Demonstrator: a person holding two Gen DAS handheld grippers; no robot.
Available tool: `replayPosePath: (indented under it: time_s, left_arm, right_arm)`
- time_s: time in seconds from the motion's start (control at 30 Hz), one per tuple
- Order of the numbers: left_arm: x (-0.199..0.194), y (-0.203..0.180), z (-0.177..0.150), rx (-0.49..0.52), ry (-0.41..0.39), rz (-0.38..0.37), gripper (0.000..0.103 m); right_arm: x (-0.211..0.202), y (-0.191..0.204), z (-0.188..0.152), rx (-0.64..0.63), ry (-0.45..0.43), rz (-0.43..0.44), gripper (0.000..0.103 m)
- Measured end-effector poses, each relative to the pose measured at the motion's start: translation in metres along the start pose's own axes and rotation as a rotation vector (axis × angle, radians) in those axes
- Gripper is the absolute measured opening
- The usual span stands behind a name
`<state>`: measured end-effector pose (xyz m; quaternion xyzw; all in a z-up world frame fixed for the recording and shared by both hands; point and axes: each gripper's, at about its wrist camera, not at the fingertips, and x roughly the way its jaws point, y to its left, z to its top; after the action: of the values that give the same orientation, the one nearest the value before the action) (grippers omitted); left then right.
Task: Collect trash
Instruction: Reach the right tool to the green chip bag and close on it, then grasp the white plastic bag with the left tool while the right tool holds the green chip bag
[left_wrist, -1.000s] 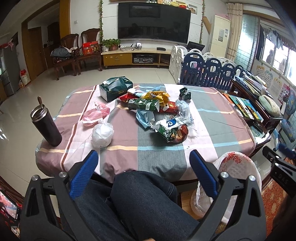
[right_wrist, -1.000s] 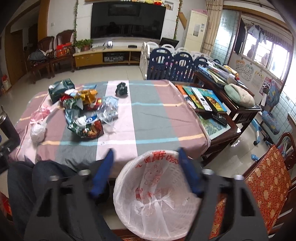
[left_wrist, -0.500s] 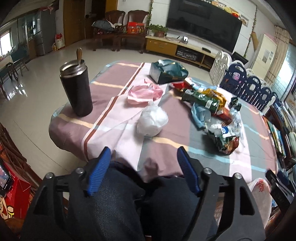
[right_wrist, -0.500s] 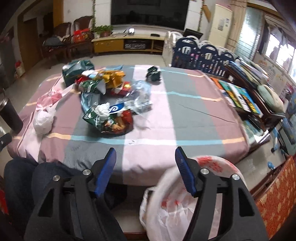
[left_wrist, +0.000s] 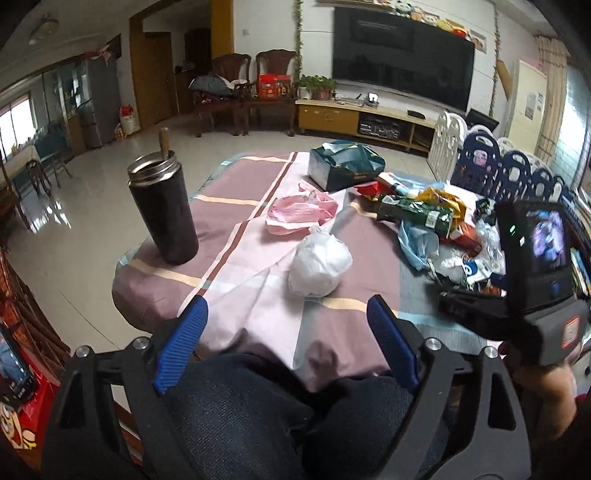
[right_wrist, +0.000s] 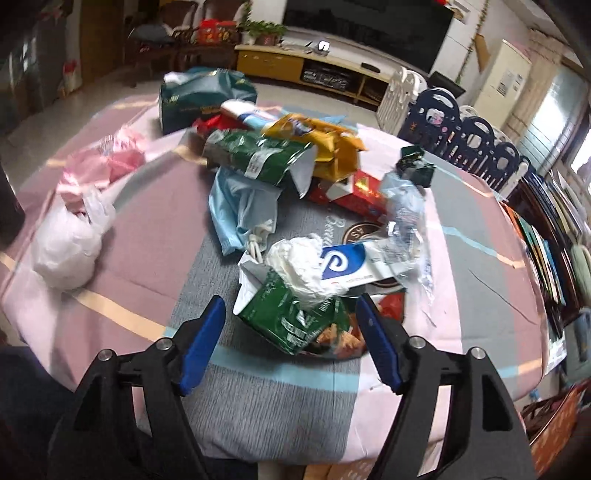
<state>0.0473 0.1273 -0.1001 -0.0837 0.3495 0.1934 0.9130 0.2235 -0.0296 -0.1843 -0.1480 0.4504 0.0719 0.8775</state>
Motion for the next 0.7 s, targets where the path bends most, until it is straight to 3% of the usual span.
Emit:
replayPosePath:
  time_s: [0.03,0.1,0.2,0.43,0.57,0.7]
  left_arm:
    - [0.002,0.003,0.000,-0.016,0.005,0.000,0.089]
    - [0.007,0.009,-0.001,-0.038,0.020,0.006,0.089]
    - [0.015,0.013,-0.003,-0.055,0.043,0.011,0.089]
    - [0.020,0.021,-0.004,-0.086,0.051,0.021,0.089]
    - [0.032,0.036,0.004,-0.147,0.047,0.028,0.089]
    - [0.059,0.046,0.018,-0.257,0.069,-0.037,0.089]
  right_arm:
    - [0.005,0.002,0.000,-0.008,0.014,0.000,0.065]
    - [0.012,0.005,-0.002,-0.017,0.043,0.006,0.031]
    - [0.011,0.005,-0.005,-0.003,0.051,0.039,0.014]
    - [-0.040,0.010,-0.026,0.034,-0.055,0.074,0.012]
    - [-0.065,0.026,-0.045,-0.012,-0.161,0.005,0.012]
    - [-0.077,0.023,-0.046,0.009,-0.212,-0.052,0.012]
